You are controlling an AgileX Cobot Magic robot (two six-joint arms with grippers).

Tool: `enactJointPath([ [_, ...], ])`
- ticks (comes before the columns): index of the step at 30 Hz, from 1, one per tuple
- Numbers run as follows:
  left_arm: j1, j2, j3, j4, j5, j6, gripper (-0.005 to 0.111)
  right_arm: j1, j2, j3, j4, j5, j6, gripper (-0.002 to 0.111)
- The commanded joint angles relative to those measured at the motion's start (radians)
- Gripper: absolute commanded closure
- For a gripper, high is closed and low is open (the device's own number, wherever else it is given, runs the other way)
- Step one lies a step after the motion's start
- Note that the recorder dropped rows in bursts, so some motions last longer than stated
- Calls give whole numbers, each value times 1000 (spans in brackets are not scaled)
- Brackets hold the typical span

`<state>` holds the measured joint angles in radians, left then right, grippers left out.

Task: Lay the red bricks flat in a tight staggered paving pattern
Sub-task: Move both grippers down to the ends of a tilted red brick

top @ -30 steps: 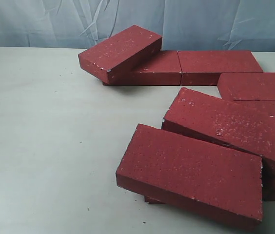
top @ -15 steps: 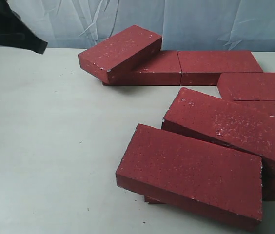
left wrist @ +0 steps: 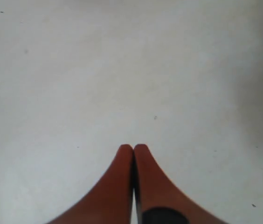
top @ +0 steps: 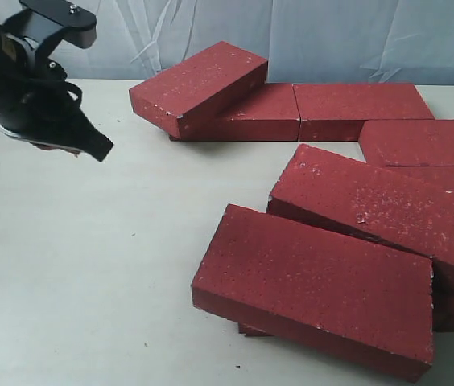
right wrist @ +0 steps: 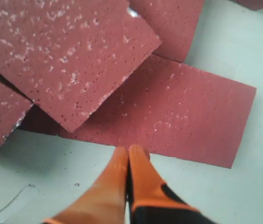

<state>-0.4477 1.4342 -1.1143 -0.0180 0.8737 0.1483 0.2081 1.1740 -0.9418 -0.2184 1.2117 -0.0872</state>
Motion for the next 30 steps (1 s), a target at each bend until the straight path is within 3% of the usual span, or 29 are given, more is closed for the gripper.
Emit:
enactJointPath([
  [1, -19, 57, -3, -170, 10, 157, 107, 1, 51, 40, -110, -27, 5, 109],
  [5, -40, 103, -3, -201, -82, 194, 107, -52, 118, 40, -121, -79, 15, 109],
  [7, -45, 132, -10, -206, -137, 194, 107, -130, 164, 40, -65, -108, -7, 109],
  [13, -82, 265, -123, -220, -114, 194, 107, -274, 255, 38, 21, -190, -8, 109],
  [30, -180, 599, -454, -315, -110, 209, 107, -279, 389, 38, 116, -329, -9, 109],
])
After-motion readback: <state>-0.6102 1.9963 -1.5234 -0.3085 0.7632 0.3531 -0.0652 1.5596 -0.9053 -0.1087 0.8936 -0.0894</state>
